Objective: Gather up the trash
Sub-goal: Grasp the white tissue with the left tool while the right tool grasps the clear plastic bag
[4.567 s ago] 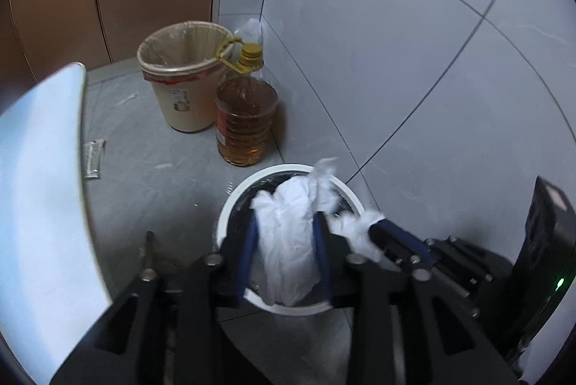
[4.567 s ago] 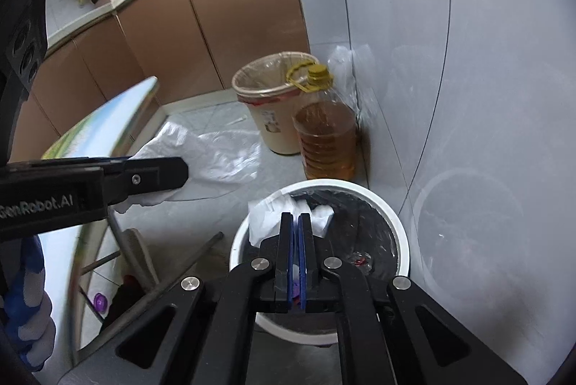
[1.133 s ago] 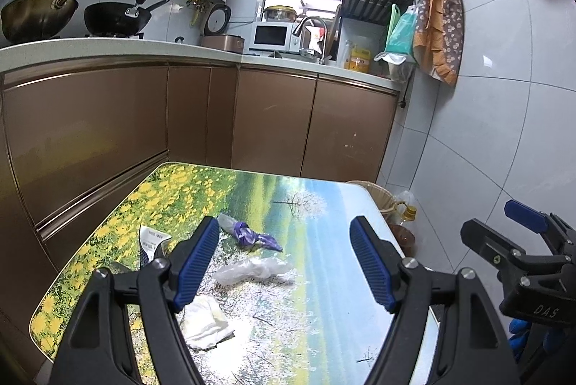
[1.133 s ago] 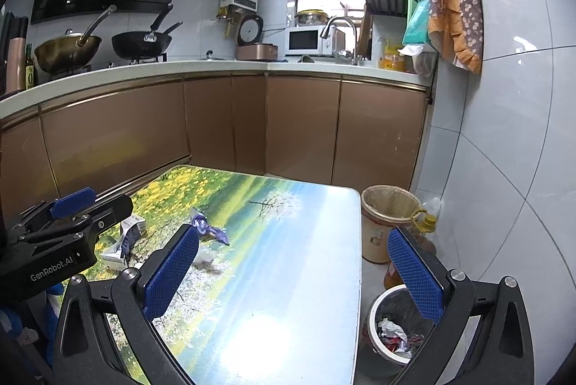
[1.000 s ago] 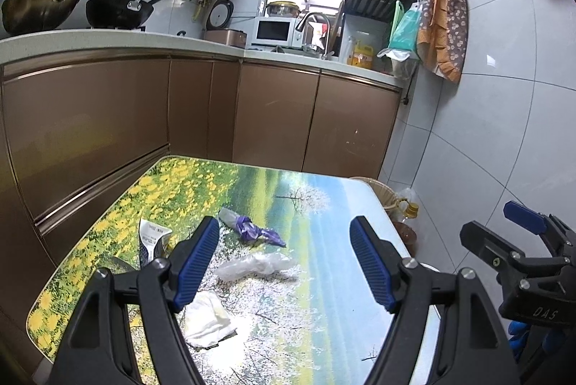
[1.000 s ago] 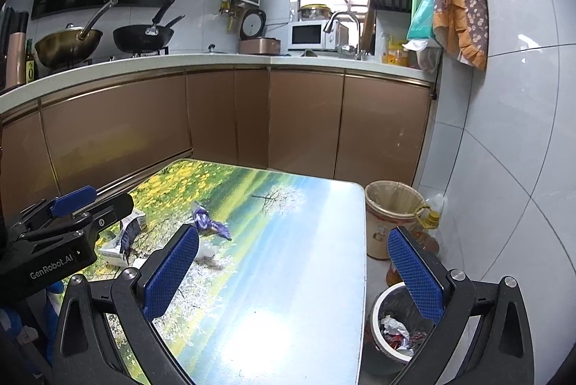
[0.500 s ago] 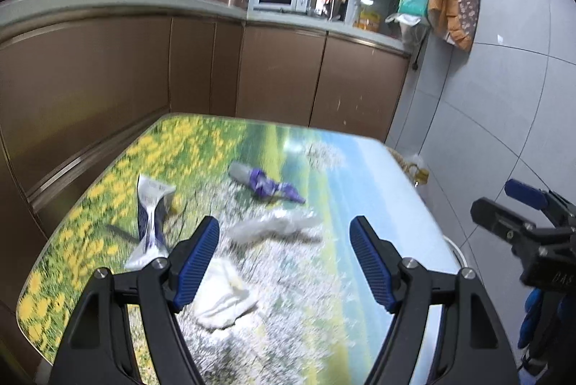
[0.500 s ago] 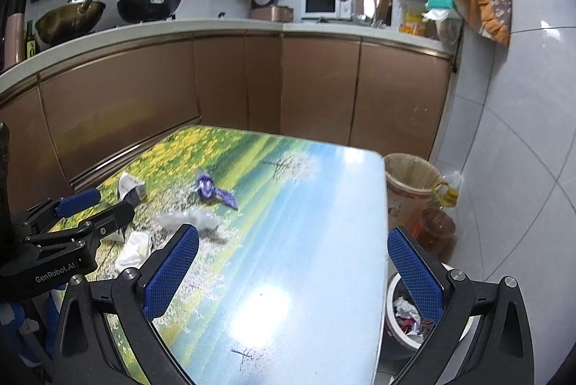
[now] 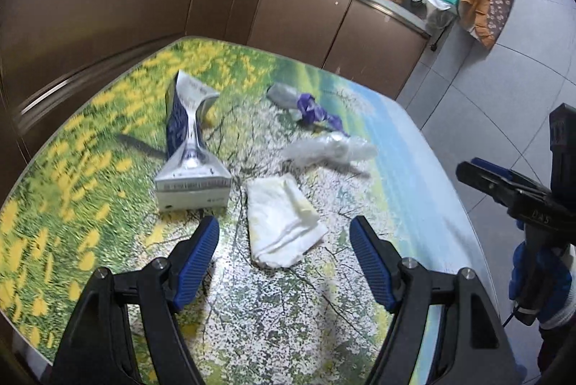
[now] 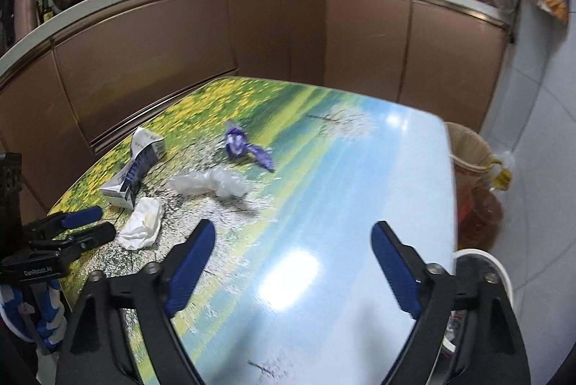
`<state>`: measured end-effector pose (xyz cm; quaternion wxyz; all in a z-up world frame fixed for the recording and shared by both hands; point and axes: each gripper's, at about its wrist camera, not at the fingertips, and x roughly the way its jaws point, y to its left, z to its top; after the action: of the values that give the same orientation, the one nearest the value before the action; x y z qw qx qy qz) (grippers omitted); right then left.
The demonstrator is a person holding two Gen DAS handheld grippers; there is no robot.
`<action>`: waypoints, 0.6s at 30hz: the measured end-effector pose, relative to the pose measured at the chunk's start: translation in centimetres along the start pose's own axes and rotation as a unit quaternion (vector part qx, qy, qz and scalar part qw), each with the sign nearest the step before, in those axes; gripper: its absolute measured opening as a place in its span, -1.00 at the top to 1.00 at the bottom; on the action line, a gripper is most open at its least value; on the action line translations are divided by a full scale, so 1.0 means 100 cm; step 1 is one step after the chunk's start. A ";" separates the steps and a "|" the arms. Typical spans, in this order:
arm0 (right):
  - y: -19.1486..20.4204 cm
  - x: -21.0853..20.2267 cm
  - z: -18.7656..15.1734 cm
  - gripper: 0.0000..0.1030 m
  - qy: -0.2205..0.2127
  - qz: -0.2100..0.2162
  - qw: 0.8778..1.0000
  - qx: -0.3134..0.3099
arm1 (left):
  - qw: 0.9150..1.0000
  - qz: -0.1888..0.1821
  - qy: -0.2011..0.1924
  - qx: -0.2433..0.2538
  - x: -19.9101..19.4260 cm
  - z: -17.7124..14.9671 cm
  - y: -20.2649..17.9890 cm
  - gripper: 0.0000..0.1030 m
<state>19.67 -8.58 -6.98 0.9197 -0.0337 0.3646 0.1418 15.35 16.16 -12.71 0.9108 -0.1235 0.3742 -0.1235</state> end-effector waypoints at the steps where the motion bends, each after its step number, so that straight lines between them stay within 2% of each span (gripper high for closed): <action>1: 0.001 0.005 0.002 -0.54 0.004 0.010 1.000 -0.001 | 1.000 0.001 0.004 -0.003 0.004 0.001 0.001 -0.42; 9: 0.018 0.050 0.022 -0.43 0.025 0.071 0.997 -0.033 | 0.999 0.005 0.036 -0.018 0.026 0.006 0.000 -0.37; 14: 0.031 0.080 0.035 -0.36 0.033 0.099 0.993 -0.048 | 0.998 0.026 0.049 -0.011 0.033 0.009 -0.003 -0.12; 18: 0.036 0.096 0.043 -0.25 0.037 0.114 0.991 -0.056 | 0.997 0.047 0.054 0.013 0.038 0.010 -0.011 0.28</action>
<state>28.15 -2.10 -10.23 0.8801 -0.0486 0.3913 0.2644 18.49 14.07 -14.13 0.8957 -0.0874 0.4263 -0.0916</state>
